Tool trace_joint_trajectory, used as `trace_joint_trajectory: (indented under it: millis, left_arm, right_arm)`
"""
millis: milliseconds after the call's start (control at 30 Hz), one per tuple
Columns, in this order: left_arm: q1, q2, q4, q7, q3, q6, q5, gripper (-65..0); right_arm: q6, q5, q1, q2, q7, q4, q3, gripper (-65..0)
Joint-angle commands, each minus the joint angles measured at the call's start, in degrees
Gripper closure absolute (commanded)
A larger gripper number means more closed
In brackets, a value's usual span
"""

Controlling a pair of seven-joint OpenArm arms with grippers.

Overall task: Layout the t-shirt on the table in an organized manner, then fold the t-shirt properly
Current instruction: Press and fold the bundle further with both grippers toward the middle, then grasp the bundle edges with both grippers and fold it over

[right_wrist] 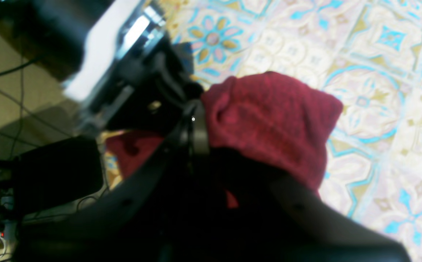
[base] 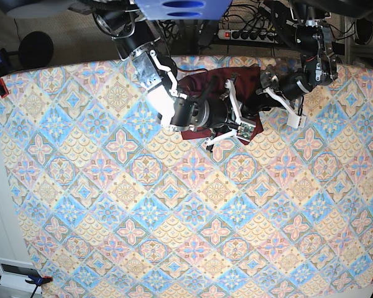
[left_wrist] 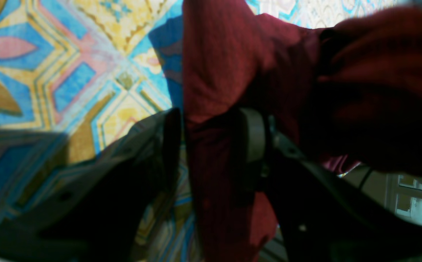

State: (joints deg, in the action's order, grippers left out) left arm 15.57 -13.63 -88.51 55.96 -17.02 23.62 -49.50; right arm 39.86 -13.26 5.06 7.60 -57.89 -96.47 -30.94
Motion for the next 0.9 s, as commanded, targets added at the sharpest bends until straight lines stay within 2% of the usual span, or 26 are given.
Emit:
trace_joint_trajectory:
  millis: [0,100,233,333,567,700,867]
  left_arm:
    - [0.12,-0.39,-0.41,0.87,-0.17,-0.45,1.45,-23.0]
    - [0.21,-0.48,-0.50,0.96,-0.35,-0.45,1.45,-23.0]
    - [0.30,-0.83,-0.77,1.05,-0.52,-0.36,1.01,-23.0]
    - [0.30,-1.80,-0.77,1.05,-1.58,-0.36,-0.66,-23.0]
    - [0.30,-2.15,-0.77,2.80,-7.12,-0.36,-6.81,-23.0]
    - [0.30,-1.98,-0.77,5.97,-11.42,-0.36,-9.01,-23.0]
    - [0.21,-1.89,-0.85,6.50,-12.30,-0.36,-9.19,-23.0]
  right_arm:
    - [0.14,-0.59,1.14,0.71,1.58,0.07,-0.49,0.0]
    - [0.14,-0.59,2.63,0.71,2.64,2.44,-1.19,-1.4]
    - [0.14,-0.59,2.72,0.62,2.72,2.62,-1.19,-10.9]
    - [0.14,-0.59,2.28,0.54,2.37,0.77,-1.19,-15.1]
    - [0.14,-0.59,2.10,0.54,2.37,-7.67,-0.31,-15.2]
    - [0.14,-0.59,0.00,-0.17,2.37,-10.22,5.58,-15.1]
    - [0.14,-0.59,-0.36,-5.97,3.07,-8.11,8.04,-12.2]
